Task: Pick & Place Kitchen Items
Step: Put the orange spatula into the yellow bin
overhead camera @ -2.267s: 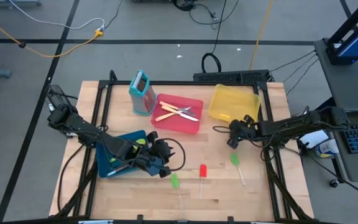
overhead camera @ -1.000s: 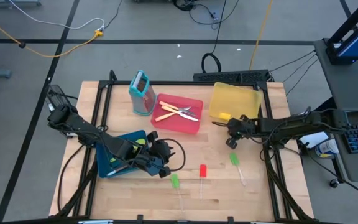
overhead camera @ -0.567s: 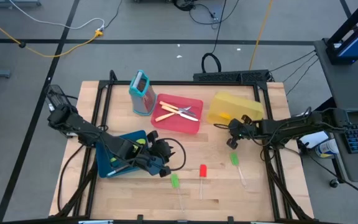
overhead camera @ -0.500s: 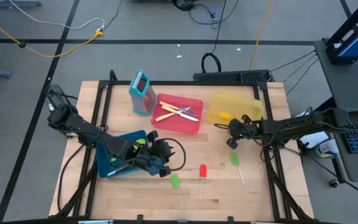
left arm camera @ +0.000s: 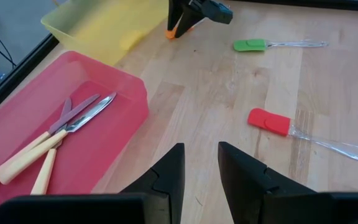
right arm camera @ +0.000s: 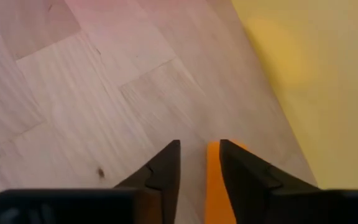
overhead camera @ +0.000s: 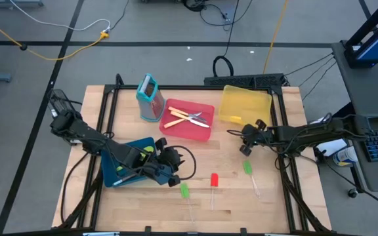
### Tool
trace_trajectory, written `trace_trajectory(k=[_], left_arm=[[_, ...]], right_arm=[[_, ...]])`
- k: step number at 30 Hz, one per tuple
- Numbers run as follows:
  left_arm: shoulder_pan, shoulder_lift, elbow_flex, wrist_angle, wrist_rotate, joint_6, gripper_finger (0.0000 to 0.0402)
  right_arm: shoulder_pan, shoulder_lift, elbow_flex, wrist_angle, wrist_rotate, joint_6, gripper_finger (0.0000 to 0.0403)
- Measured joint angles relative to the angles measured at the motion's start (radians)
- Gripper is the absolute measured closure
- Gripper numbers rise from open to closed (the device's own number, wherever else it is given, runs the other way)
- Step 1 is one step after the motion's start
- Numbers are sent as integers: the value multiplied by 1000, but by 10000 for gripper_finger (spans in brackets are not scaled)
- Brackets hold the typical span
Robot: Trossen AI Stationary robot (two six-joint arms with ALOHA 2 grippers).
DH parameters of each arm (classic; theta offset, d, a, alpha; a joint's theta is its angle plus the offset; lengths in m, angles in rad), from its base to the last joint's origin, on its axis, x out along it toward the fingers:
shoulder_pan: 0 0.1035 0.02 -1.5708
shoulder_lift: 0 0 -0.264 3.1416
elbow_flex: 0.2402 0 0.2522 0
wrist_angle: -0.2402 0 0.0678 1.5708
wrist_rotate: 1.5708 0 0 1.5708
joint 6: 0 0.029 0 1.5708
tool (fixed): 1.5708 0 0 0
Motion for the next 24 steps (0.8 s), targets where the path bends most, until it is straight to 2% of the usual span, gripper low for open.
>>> trace_trajectory(k=[10, 16, 24], left_arm=[[0, 0, 0, 0, 0, 0, 300], [0, 0, 0, 0, 0, 0, 300], [0, 0, 0, 4, 0, -4, 300]], right_arm=[[0, -96, 1, -240, -2, 175, 227], [0, -139, 1, -357, -4, 345, 223], [0, -134, -2, -352, -31, 481, 222]])
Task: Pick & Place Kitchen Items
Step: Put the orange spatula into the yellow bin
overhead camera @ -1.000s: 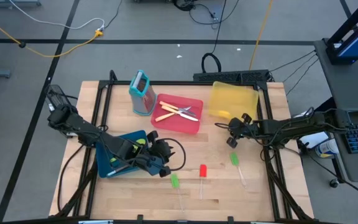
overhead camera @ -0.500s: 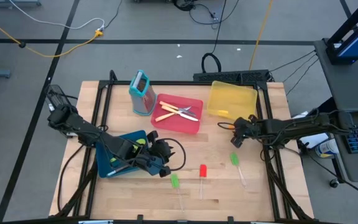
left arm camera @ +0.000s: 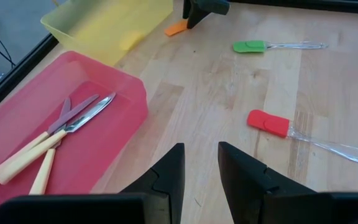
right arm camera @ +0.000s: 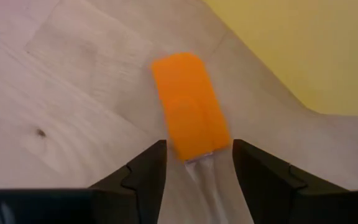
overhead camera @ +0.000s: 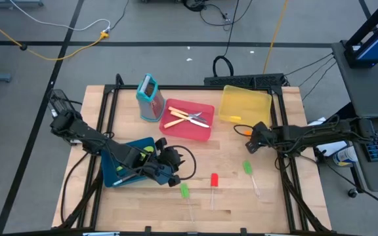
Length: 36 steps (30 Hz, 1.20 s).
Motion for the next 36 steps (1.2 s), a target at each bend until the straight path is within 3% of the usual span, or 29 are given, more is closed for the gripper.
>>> trace_trajectory(k=[7, 11, 18, 36], left_arm=[[0, 0, 0, 0, 0, 0, 300], [0, 0, 0, 1, 0, 3, 300], [2, 0, 0, 1, 0, 10, 300], [2, 0, 0, 0, 0, 12, 300]], right_arm=[[-1, -1, -149, 220, 39, -2, 222], [-1, -4, -173, 239, 61, 37, 222], [1, -4, -175, 254, 61, -63, 226], [0, -3, -177, 225, 9, -110, 388]])
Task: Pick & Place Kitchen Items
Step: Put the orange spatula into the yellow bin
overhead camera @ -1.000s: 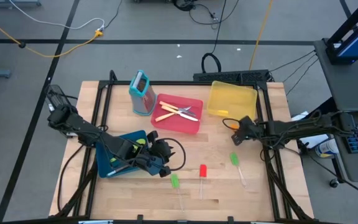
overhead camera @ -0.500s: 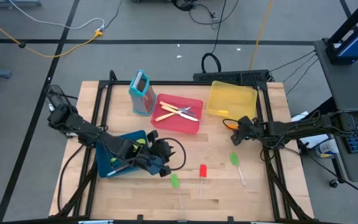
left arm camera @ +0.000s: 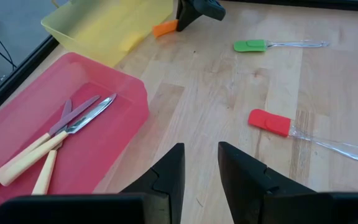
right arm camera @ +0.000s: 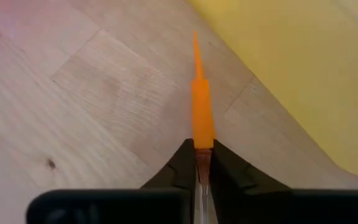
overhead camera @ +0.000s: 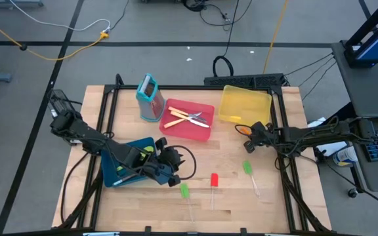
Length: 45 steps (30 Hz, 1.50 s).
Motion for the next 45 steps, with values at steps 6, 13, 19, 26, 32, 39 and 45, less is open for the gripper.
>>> trace_trajectory(k=[6, 13, 19, 26, 32, 39, 45], left_arm=[[0, 0, 0, 0, 0, -1, 300], [0, 0, 0, -1, 0, -1, 300], [0, 0, 0, -3, 0, -1, 300], [0, 0, 0, 0, 0, -7, 300], [0, 0, 0, 2, 0, -9, 300], [0, 0, 0, 3, 0, -9, 300], [0, 0, 0, 3, 0, -9, 300]], right_arm=[[0, 0, 2, 31, -1, 2, 387], [0, -8, 57, 47, -2, -19, 386], [30, -42, 98, 41, -67, -54, 387], [90, -79, 105, 136, -115, -91, 387], [107, -105, 107, 474, -127, -340, 383], [78, -108, 109, 854, -100, -916, 382], [-36, -108, 110, 864, 73, -1066, 381]])
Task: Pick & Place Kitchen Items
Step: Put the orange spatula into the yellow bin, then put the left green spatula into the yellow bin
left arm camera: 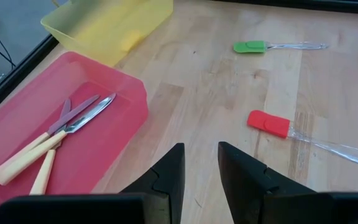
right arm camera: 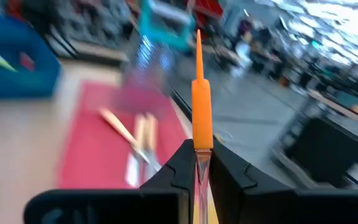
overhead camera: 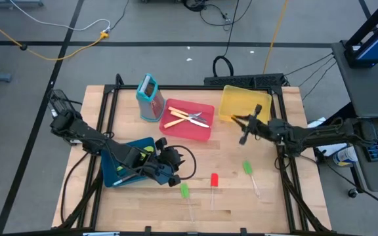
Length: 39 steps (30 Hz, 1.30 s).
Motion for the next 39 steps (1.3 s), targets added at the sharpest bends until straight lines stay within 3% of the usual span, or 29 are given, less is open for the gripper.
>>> trace_trajectory(k=[7, 16, 28, 39], left_arm=[[0, 0, 0, 1, 0, 7, 300], [1, 0, 0, 1, 0, 7, 300], [8, 0, 0, 1, 0, 7, 300], [8, 0, 0, 0, 0, 8, 300]], right_arm=[[-265, 9, 0, -225, 0, 53, 381], [-519, 117, 0, -247, -82, 113, 381], [-571, 369, 0, -151, -83, 125, 376], [-571, 413, 0, -96, -81, 118, 293]])
